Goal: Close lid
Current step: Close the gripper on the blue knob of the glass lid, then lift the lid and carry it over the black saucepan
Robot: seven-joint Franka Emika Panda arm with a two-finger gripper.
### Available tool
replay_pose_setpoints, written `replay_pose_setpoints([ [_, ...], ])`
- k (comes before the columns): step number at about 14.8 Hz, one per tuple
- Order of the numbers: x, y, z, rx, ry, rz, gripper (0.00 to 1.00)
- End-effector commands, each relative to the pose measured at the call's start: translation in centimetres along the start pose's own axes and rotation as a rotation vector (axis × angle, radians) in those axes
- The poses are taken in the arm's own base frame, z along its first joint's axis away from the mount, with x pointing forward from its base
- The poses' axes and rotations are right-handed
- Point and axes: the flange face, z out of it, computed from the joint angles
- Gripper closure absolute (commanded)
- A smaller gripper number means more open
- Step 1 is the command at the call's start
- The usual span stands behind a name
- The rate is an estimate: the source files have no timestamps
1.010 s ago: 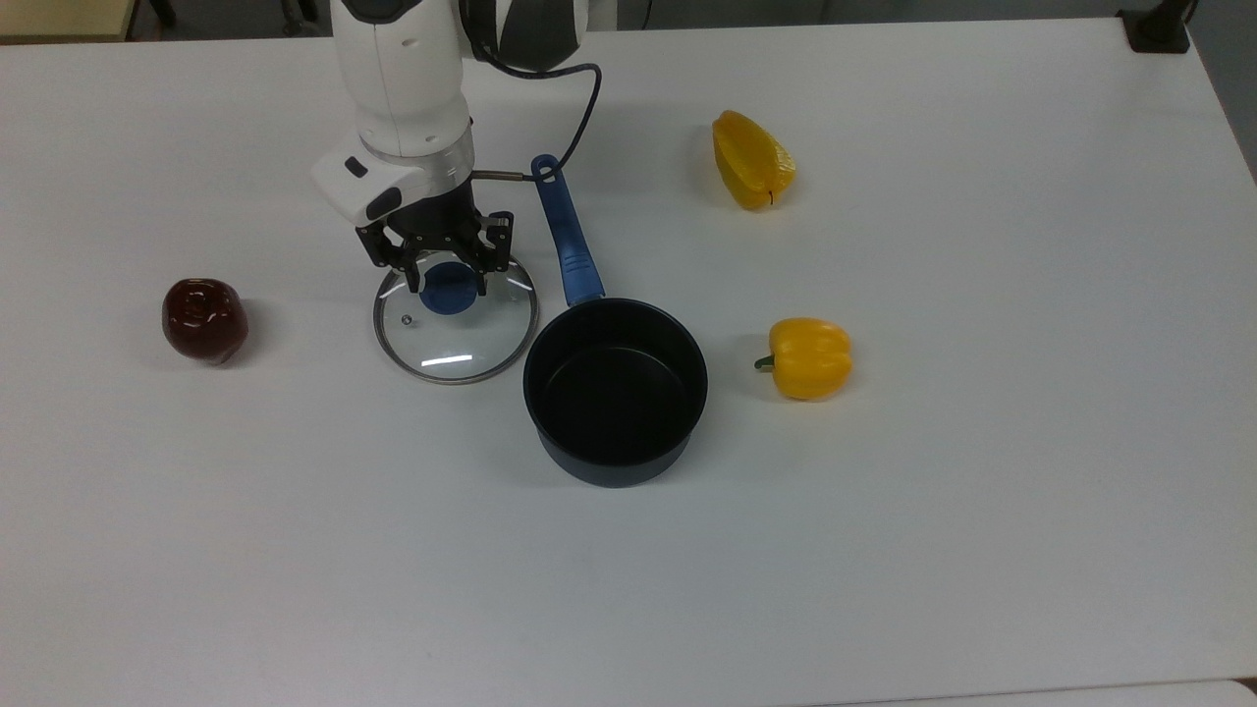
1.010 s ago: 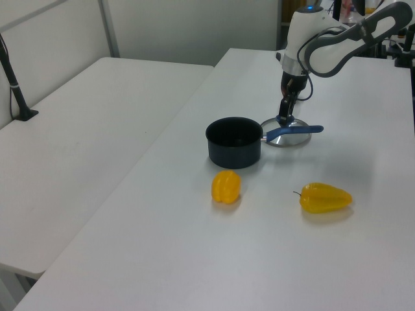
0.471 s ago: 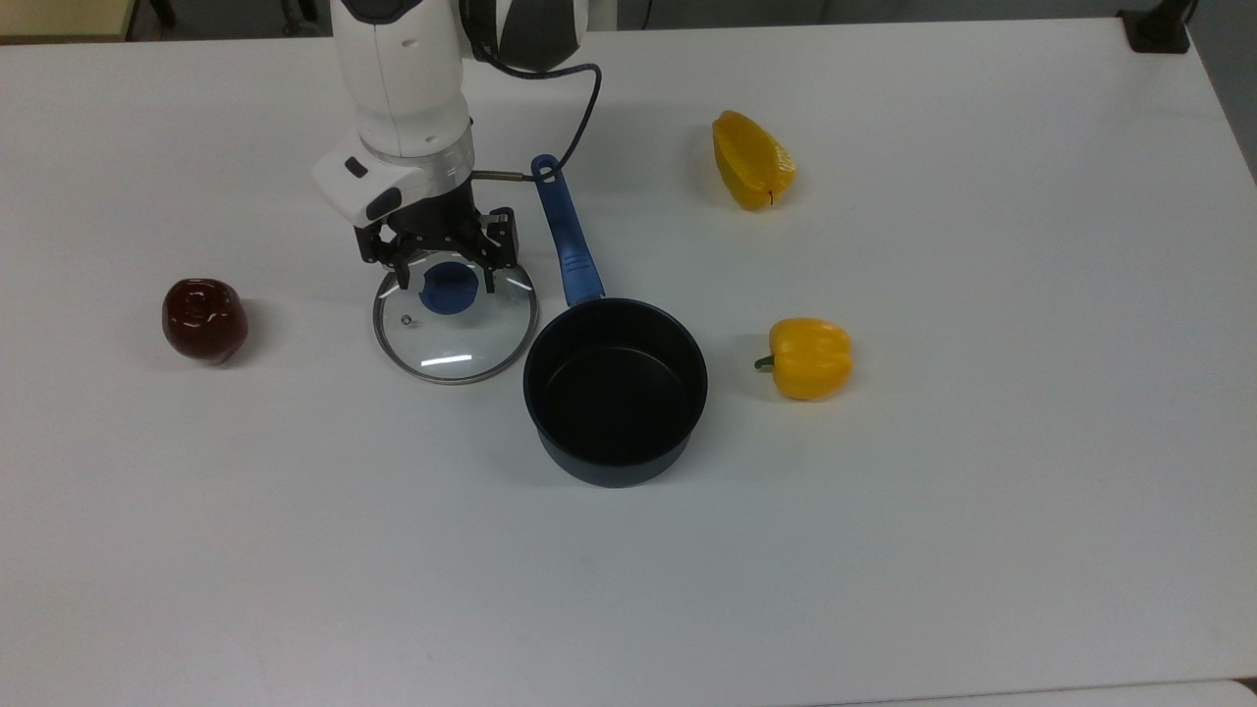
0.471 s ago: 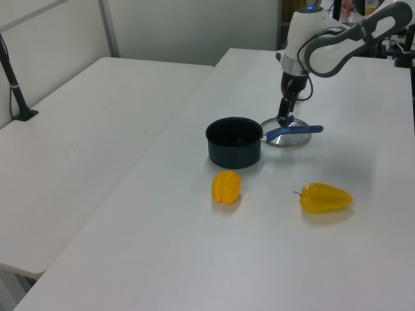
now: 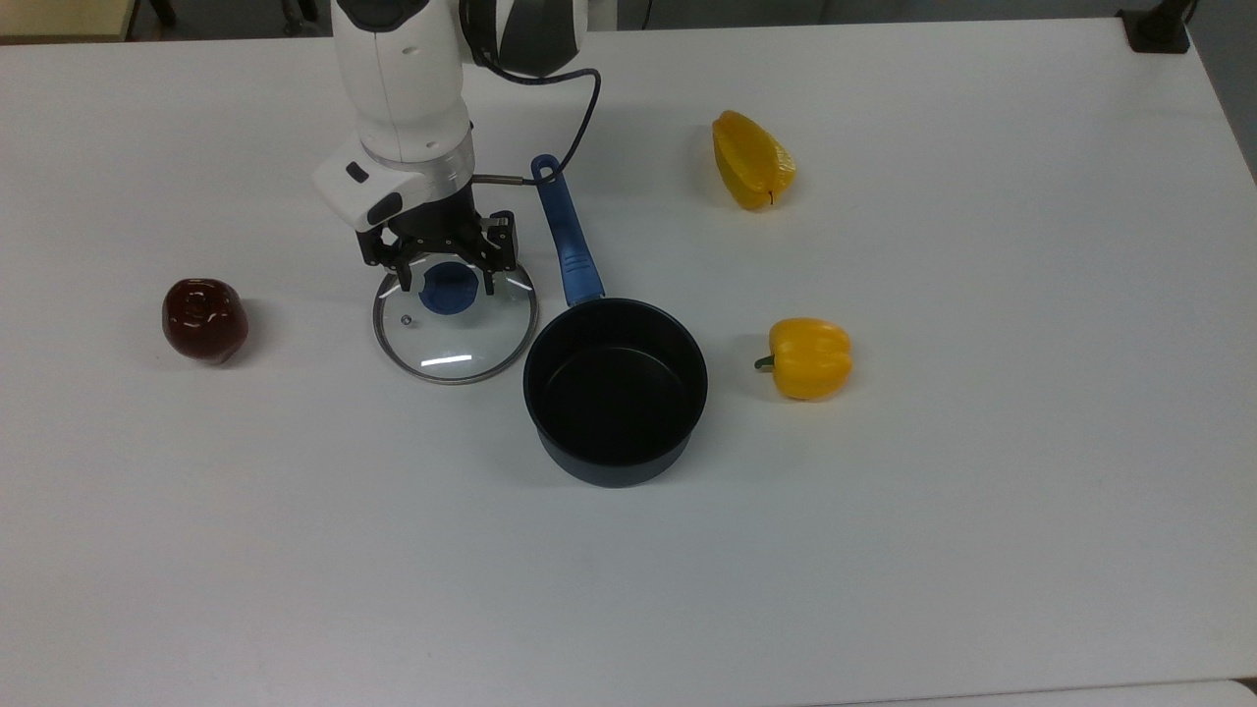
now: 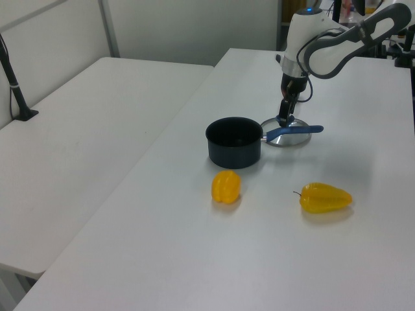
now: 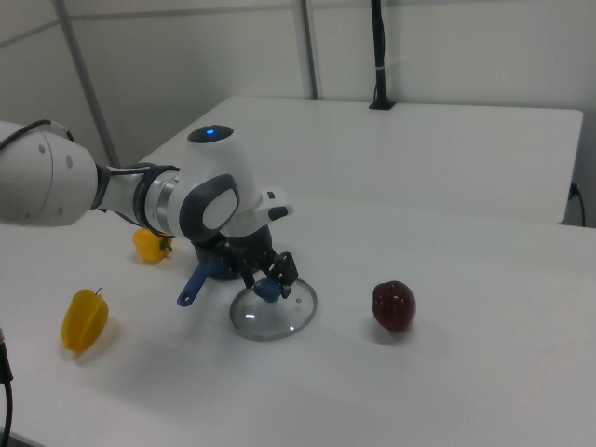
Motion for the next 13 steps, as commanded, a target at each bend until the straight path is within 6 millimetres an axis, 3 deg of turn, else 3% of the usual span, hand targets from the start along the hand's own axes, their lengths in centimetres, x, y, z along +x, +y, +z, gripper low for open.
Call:
replay_pose_setpoints([
  [1, 0.2, 0.0, 0.0, 0.01, 0.012, 0.021, 0.18],
  [2, 0.2, 0.0, 0.0, 0.01, 0.012, 0.021, 0.23],
  [5, 0.1, -0.1, 0.1, 0.01, 0.008, 0.008, 0.5],
  [7, -0.1, 0.0, -0.1, 0.011, -0.017, 0.007, 0.6],
  [13, 2.3, 0.8, -6.0, 0.009, -0.084, 0.017, 0.62],
])
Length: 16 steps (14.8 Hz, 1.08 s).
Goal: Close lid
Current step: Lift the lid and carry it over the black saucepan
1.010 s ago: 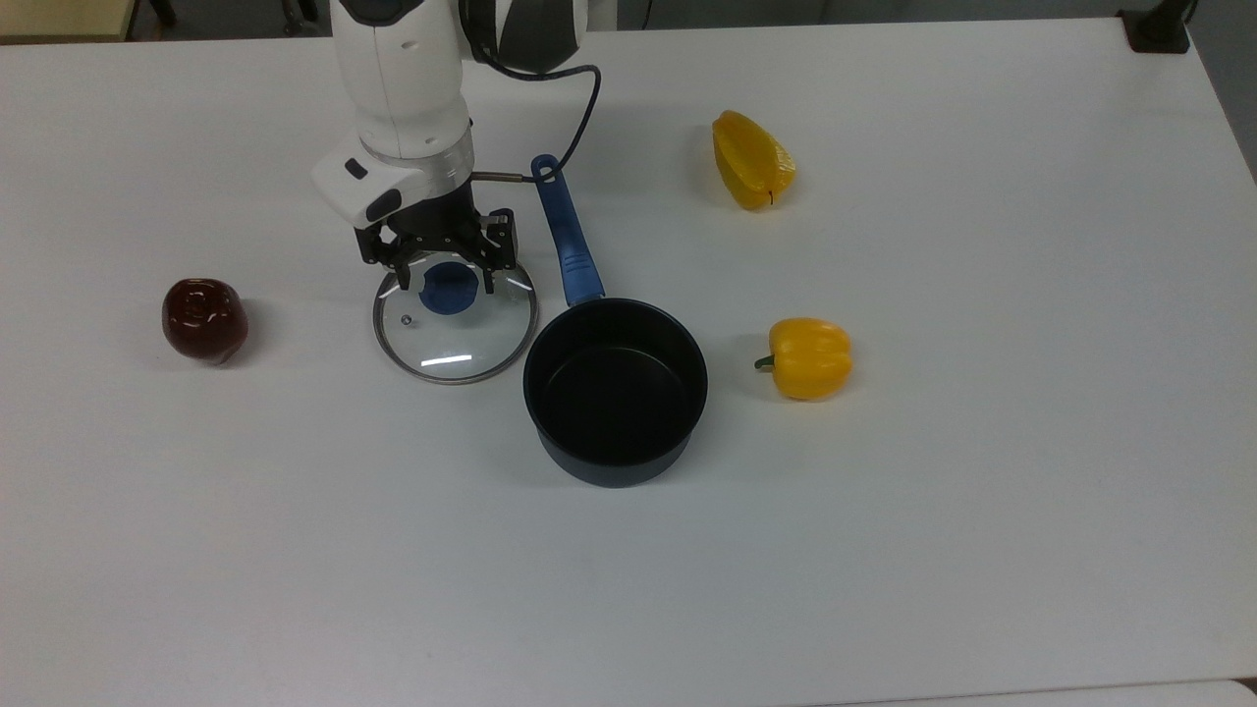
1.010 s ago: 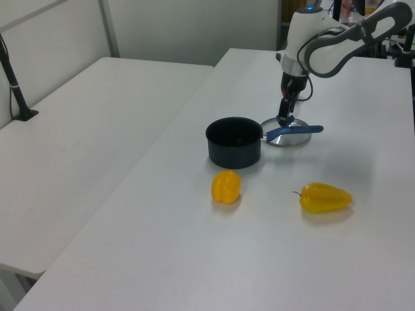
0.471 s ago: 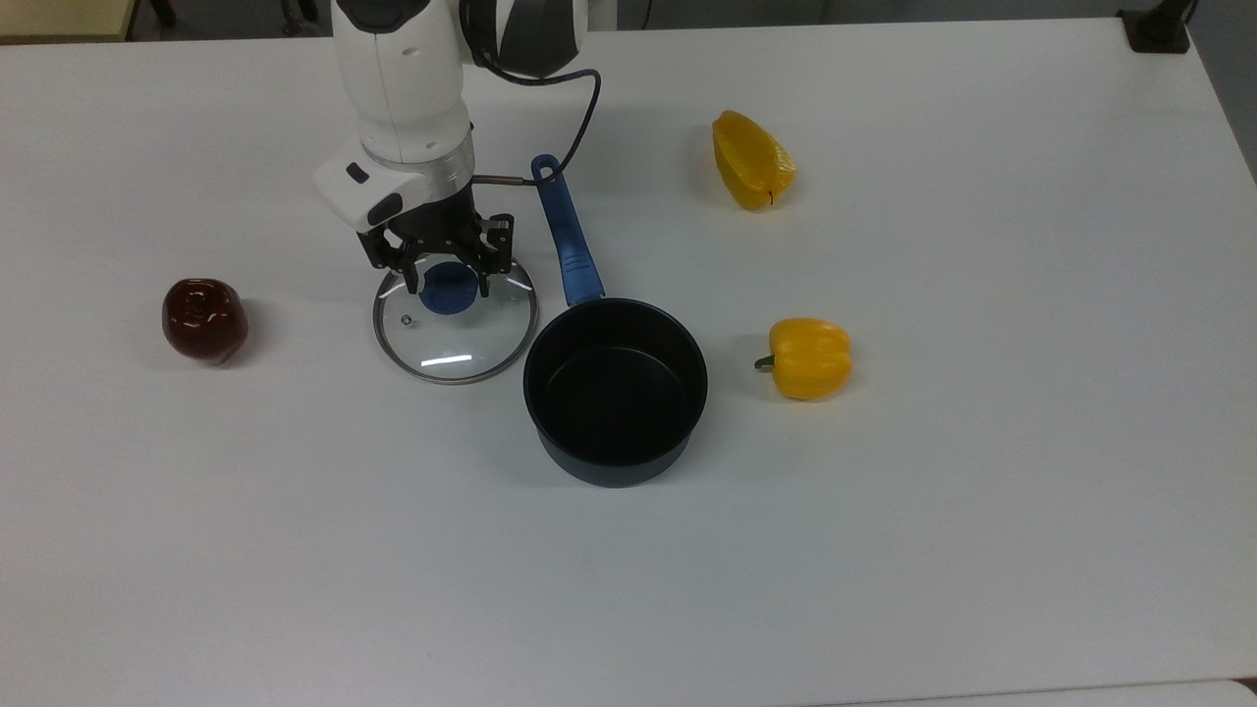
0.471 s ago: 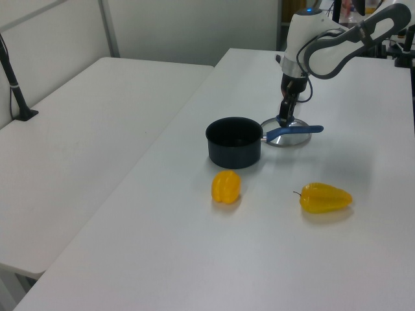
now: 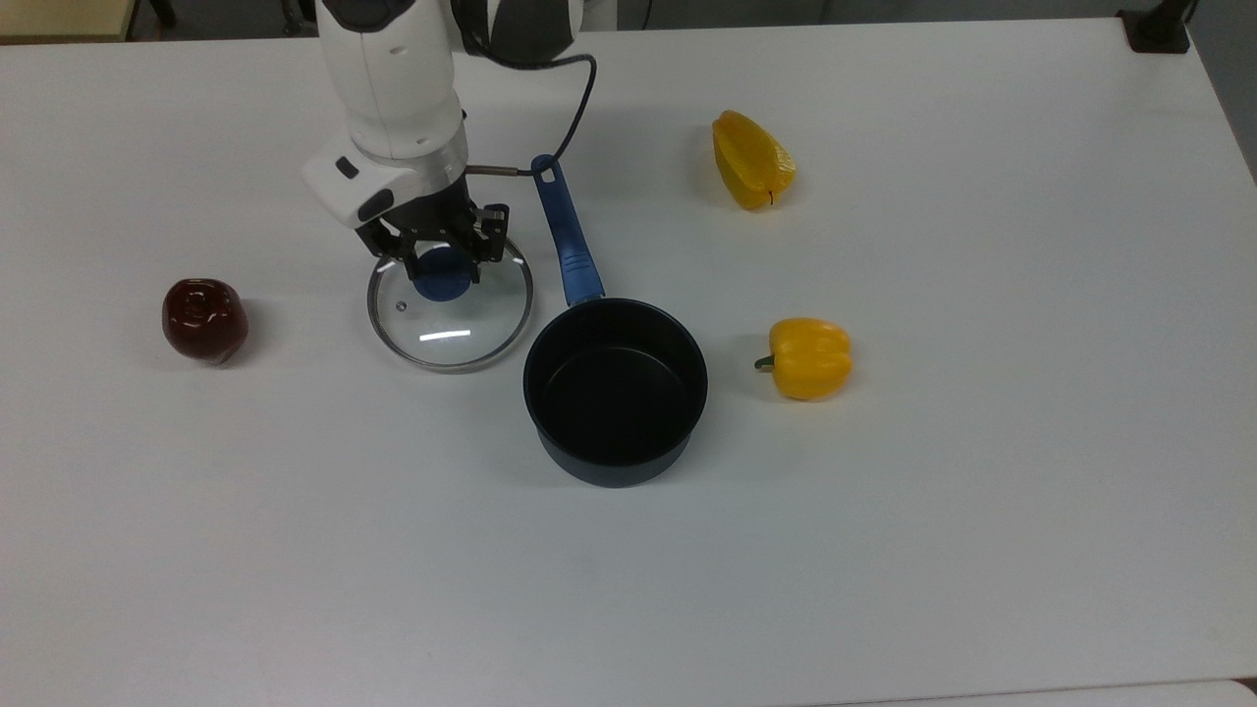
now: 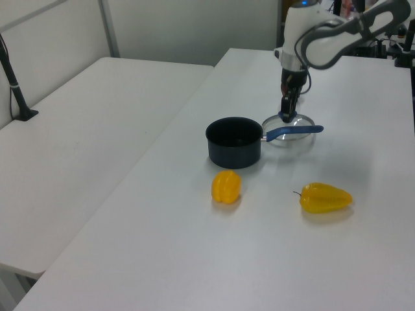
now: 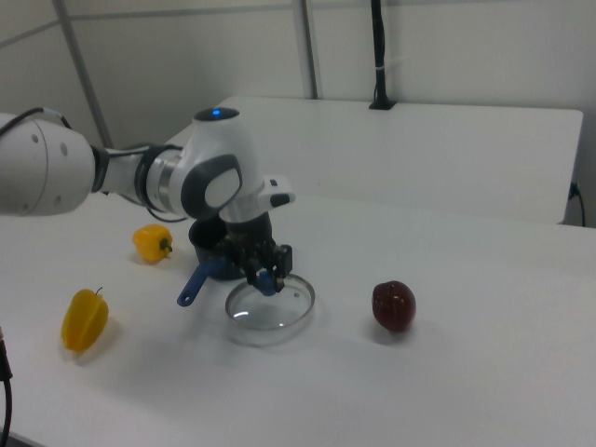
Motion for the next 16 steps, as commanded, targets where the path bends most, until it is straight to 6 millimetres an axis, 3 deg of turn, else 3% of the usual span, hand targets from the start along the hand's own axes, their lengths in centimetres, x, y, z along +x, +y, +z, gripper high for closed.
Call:
replay_pose_setpoints([
  [1, 1.7, 0.4, -5.4, 0.003, 0.009, 0.011, 0.62],
  [4, 3.5, 0.3, -9.5, -0.012, 0.059, -0.001, 0.62],
  [5, 4.0, -0.7, -10.1, -0.015, 0.072, -0.017, 0.62],
  [8, 5.2, -5.4, -12.5, -0.009, 0.107, -0.083, 0.62],
  [9, 5.1, -8.0, -13.1, -0.007, 0.087, -0.125, 0.62],
  [10, 5.2, -8.9, -13.6, -0.004, 0.094, -0.137, 0.62],
  [12, 5.2, -11.0, -13.9, 0.002, 0.101, -0.18, 0.61],
  [14, 5.5, -13.3, -12.8, 0.0, 0.098, -0.259, 0.61],
  [16, 7.2, -14.2, -11.8, 0.001, 0.125, -0.298, 0.61],
])
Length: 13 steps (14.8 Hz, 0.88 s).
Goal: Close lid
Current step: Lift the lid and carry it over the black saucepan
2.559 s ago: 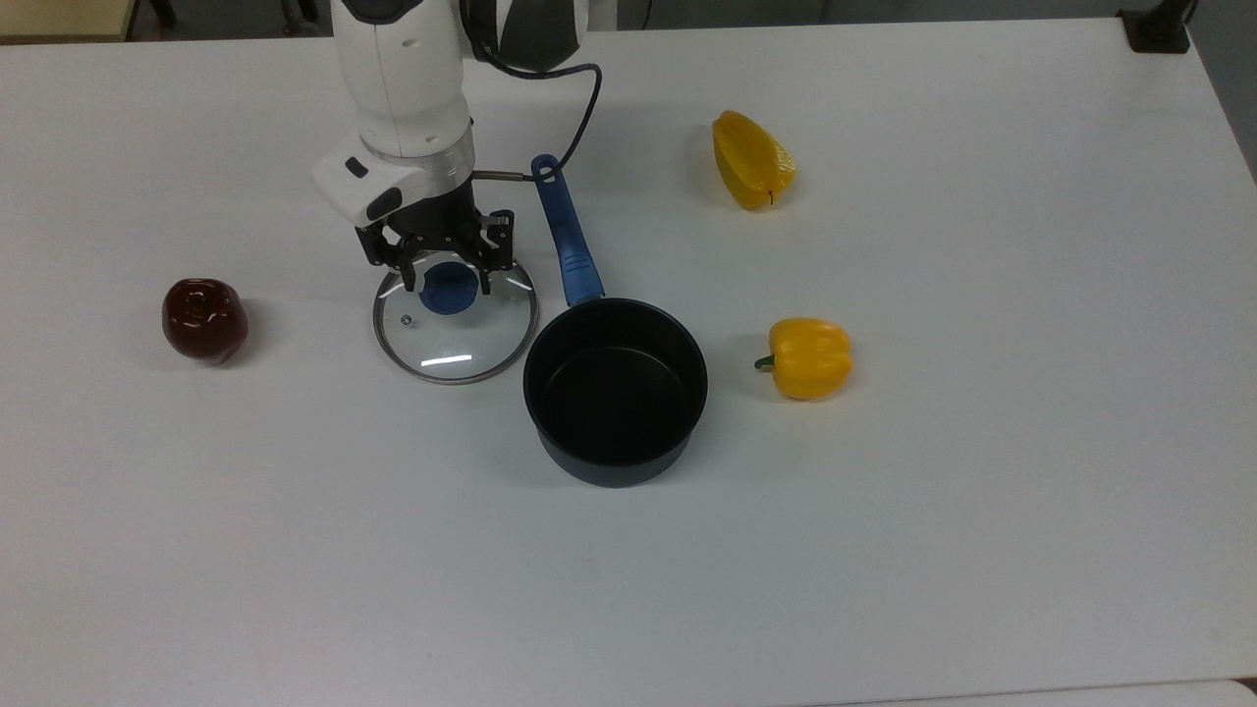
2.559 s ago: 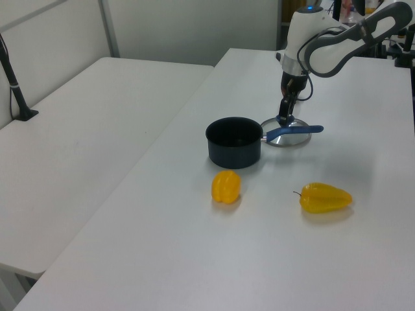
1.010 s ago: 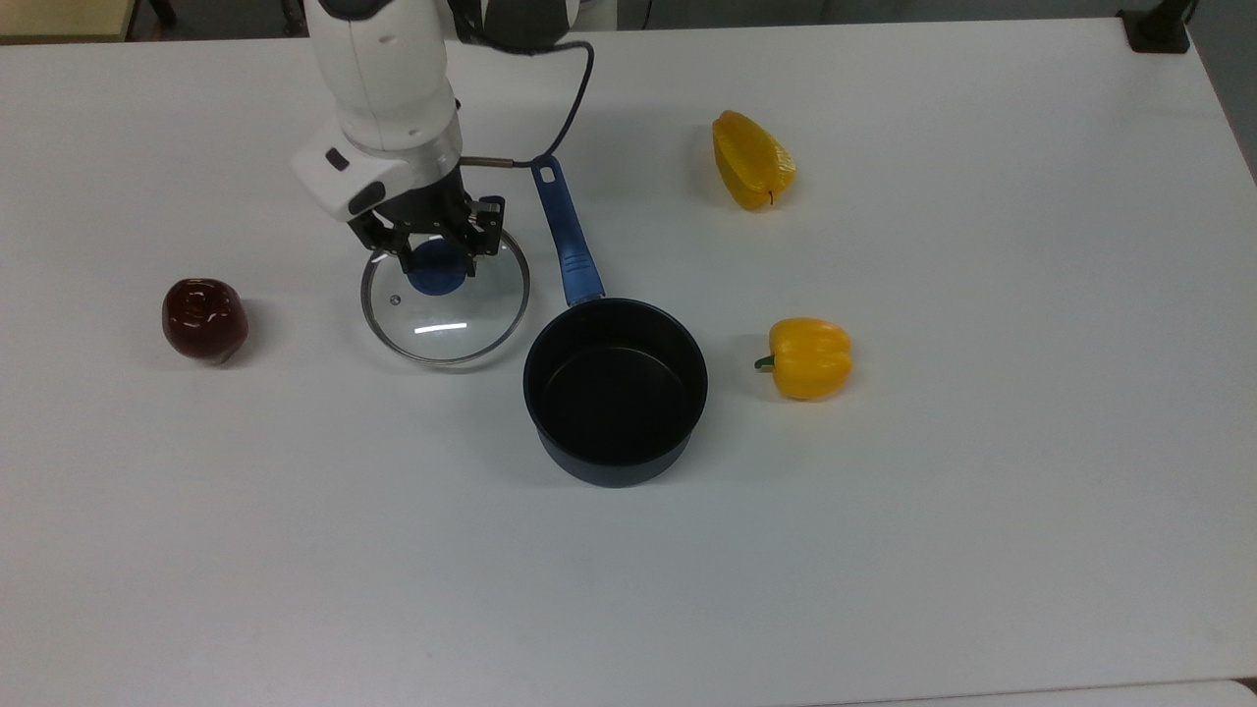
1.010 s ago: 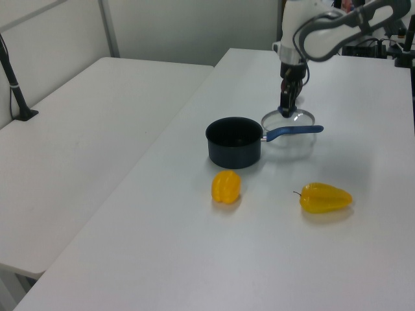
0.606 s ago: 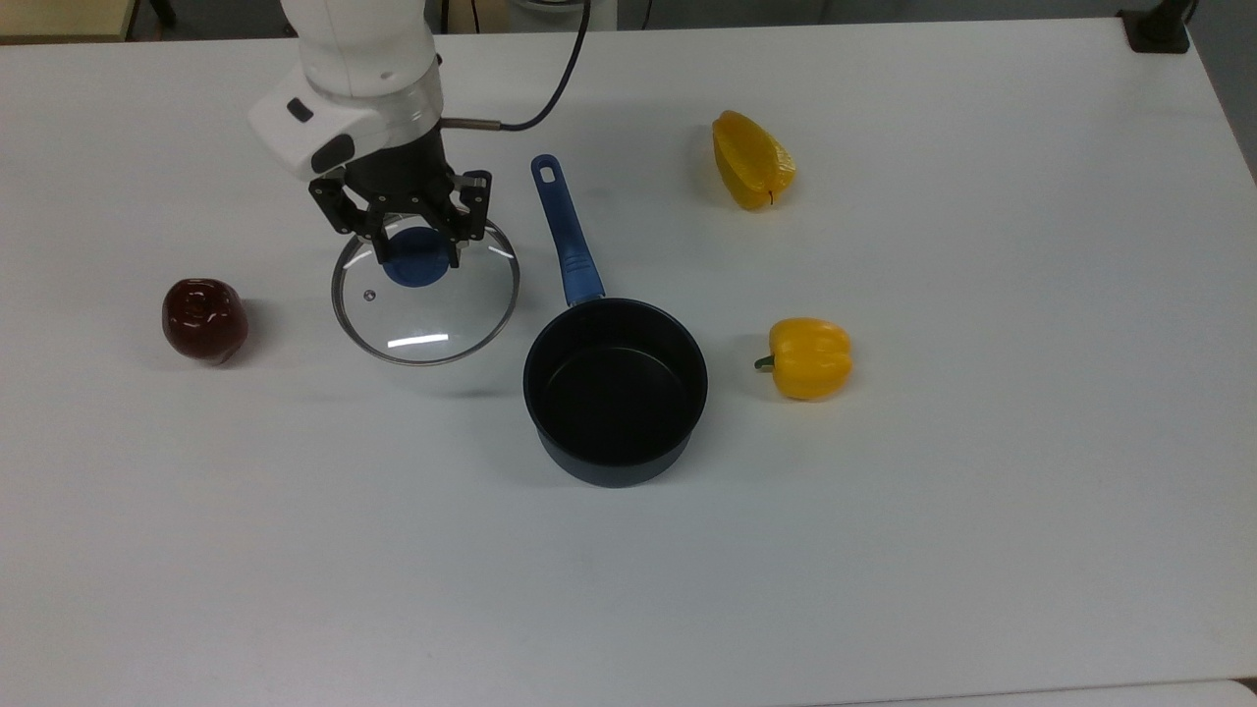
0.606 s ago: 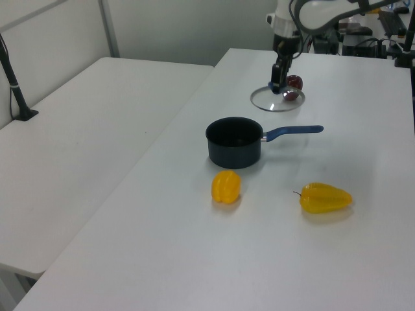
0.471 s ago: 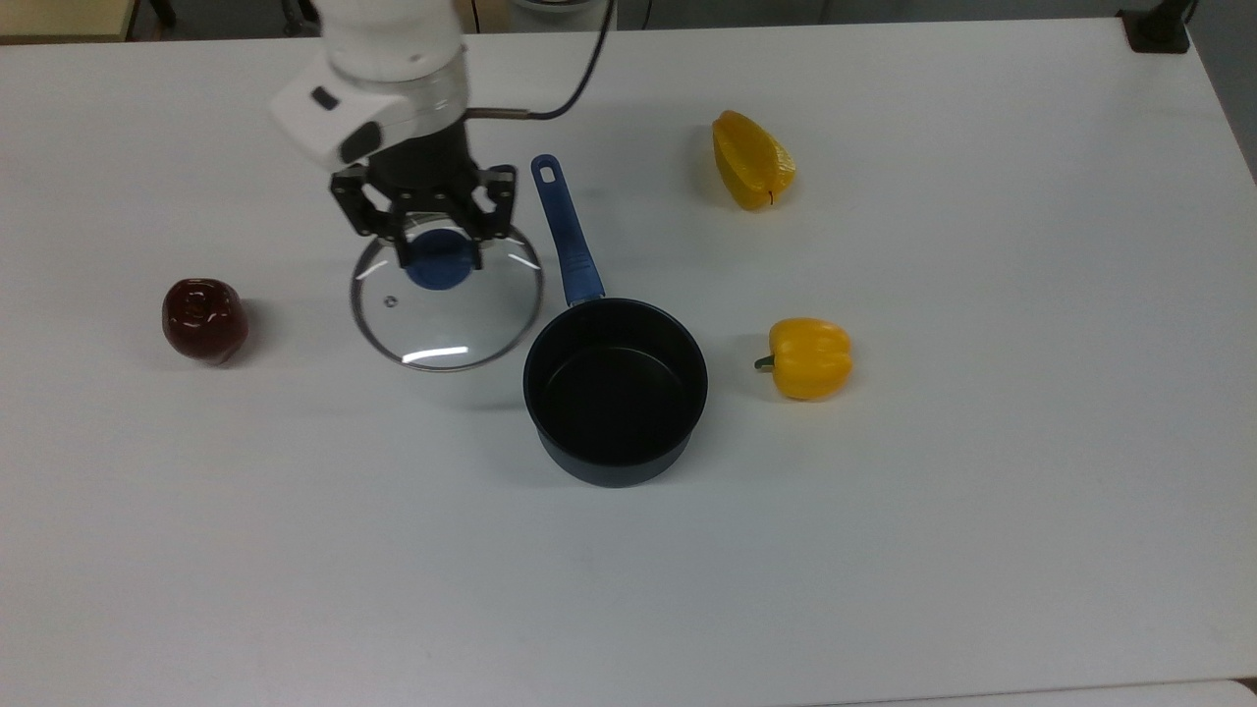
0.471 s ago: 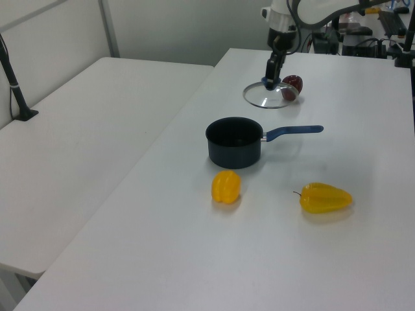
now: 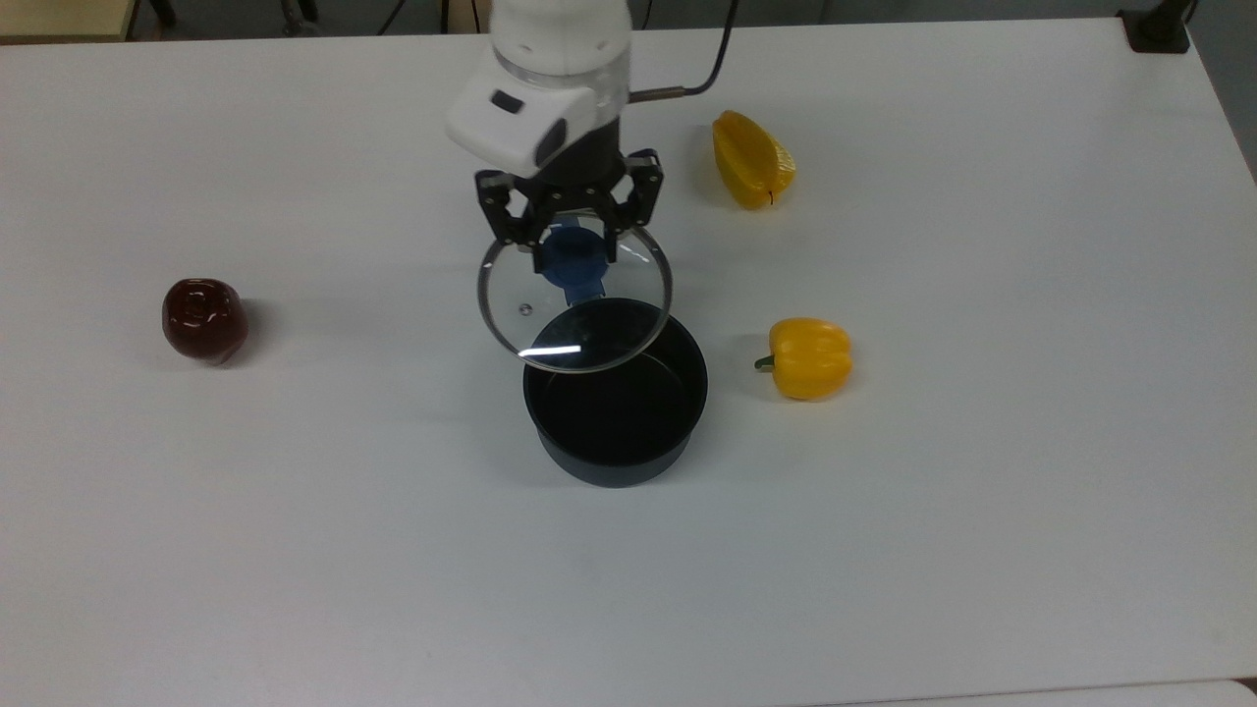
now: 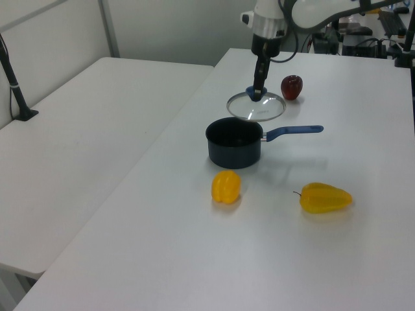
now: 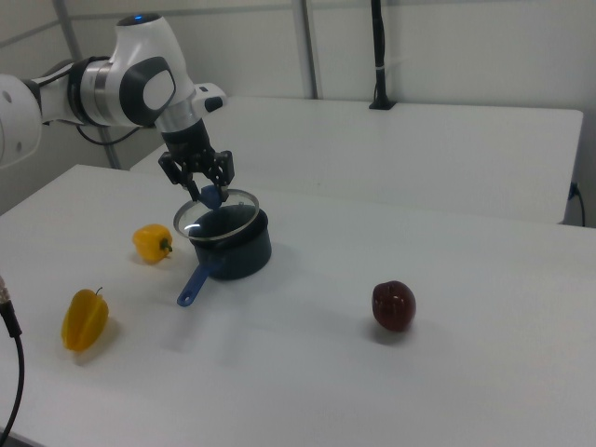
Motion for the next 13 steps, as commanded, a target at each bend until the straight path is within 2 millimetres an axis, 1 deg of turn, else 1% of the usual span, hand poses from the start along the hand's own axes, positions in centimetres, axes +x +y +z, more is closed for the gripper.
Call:
replay_pose_setpoints([
  [1, 3.2, -0.3, 2.1, -0.011, 0.046, -0.068, 0.61],
  [3, 3.3, -0.5, 2.4, -0.009, 0.056, -0.07, 0.61],
  [6, 3.4, -0.7, 3.9, -0.004, 0.043, -0.071, 0.61],
  [7, 3.5, -0.8, 4.1, -0.004, 0.049, -0.07, 0.61],
  [8, 3.7, -1.5, 4.6, -0.004, 0.053, -0.08, 0.61],
  [9, 3.8, -1.5, 5.0, -0.005, 0.056, -0.081, 0.61],
  [13, 3.9, -2.0, 5.1, -0.005, 0.057, -0.089, 0.6],
])
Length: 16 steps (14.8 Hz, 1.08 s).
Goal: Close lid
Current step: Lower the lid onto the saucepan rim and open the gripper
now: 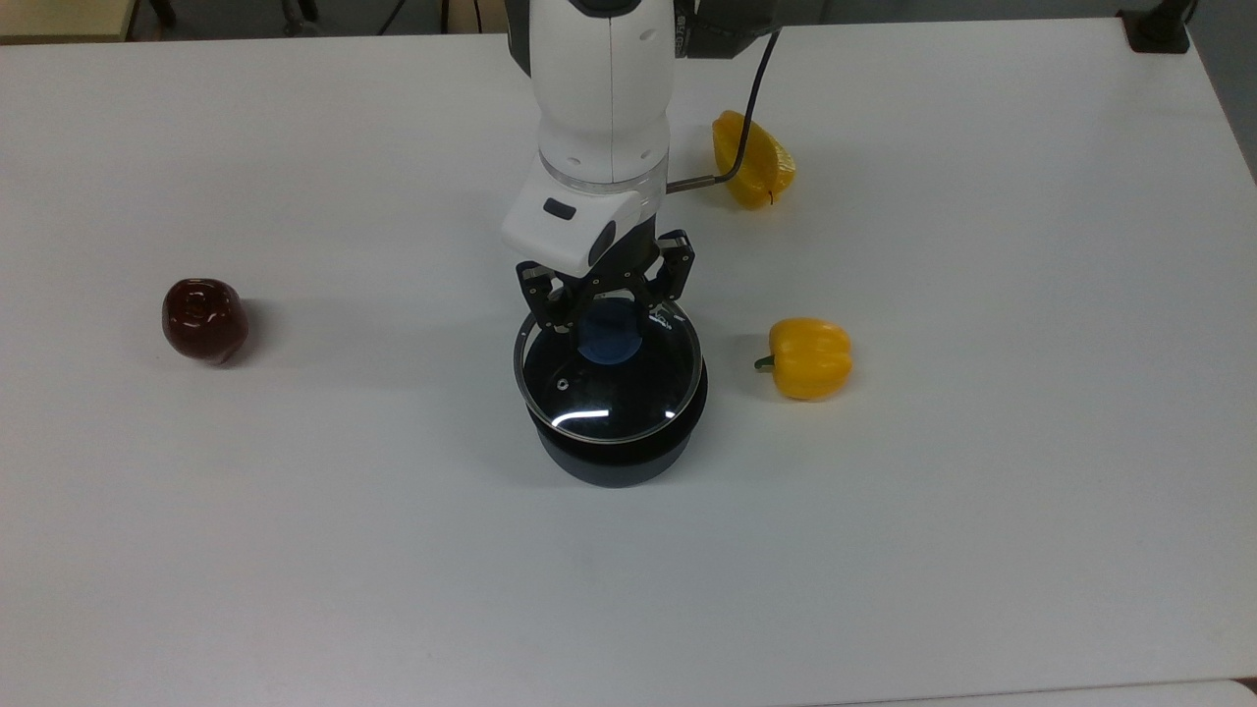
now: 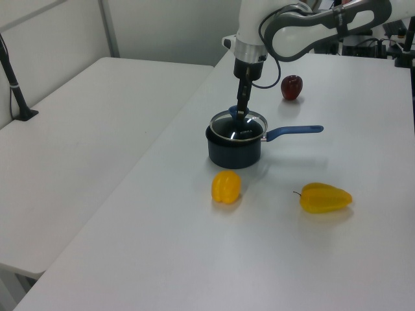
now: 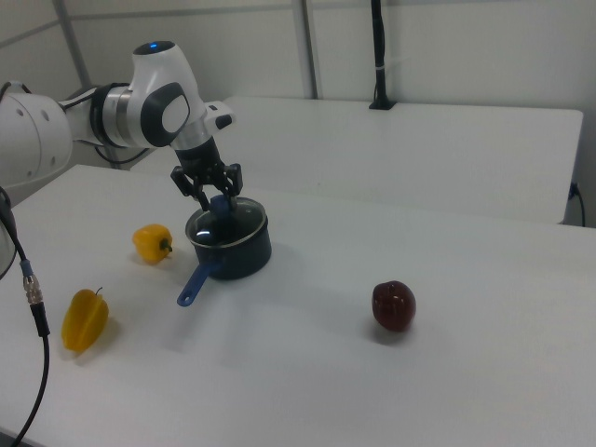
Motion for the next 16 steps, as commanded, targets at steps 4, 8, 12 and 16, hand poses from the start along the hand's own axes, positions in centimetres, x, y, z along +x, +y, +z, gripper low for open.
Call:
replay_pose_setpoints([
  [4, 1.2, -0.5, -0.6, -0.016, 0.08, -0.025, 0.6],
  [8, 1.3, -0.5, 0.3, -0.016, 0.076, -0.028, 0.6],
  [12, 0.9, -0.7, 0.4, -0.013, 0.041, -0.032, 0.6],
  [16, 0.3, -0.8, 1.3, -0.007, 0.003, -0.031, 0.6],
])
